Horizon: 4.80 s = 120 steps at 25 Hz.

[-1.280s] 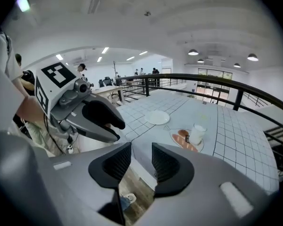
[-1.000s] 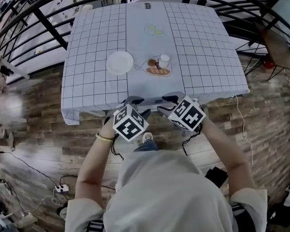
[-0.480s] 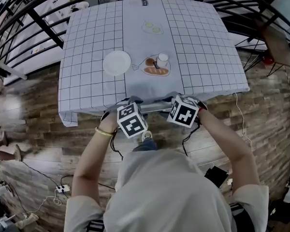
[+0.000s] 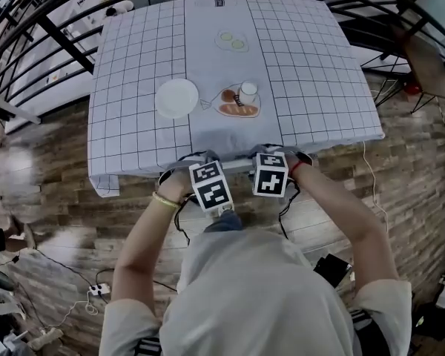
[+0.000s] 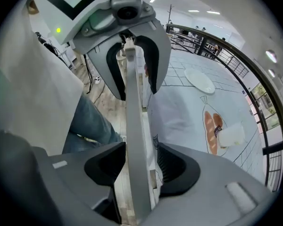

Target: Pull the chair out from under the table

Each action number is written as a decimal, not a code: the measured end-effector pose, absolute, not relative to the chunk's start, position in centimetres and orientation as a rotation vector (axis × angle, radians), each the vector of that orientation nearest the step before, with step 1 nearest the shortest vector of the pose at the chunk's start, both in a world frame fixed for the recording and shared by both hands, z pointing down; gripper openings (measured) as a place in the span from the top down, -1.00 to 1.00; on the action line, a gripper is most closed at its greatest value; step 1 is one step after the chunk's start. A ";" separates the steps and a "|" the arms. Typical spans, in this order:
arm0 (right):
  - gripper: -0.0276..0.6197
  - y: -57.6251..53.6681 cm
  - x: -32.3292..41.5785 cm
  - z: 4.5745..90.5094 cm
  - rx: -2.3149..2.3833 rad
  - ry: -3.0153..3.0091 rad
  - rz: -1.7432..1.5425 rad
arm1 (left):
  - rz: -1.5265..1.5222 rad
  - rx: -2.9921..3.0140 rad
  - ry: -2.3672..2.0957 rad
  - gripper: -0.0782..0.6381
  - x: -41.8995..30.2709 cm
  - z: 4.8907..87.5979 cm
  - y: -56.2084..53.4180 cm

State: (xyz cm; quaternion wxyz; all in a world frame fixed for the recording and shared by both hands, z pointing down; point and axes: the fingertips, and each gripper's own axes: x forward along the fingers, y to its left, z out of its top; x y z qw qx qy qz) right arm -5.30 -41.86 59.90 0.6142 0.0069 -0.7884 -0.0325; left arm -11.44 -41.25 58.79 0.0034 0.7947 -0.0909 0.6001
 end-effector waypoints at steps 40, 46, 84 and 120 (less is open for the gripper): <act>0.68 -41.7 -5.8 63.1 -0.099 -1.790 -0.102 | 1.917 2.388 -0.152 0.55 -9.3 63.1 -41.1; 0.68 -41.3 -5.8 63.1 -0.107 -1.786 -0.057 | 1.906 2.382 -0.144 0.55 -9.3 63.0 -40.8; 0.68 -35.3 -3.6 65.7 -0.094 -1.760 -0.082 | 1.888 2.370 -0.094 0.55 -7.9 62.7 -33.4; 0.67 -22.2 -1.9 63.0 -0.143 -1.772 0.003 | 1.882 2.369 -0.082 0.55 -5.5 63.0 -21.8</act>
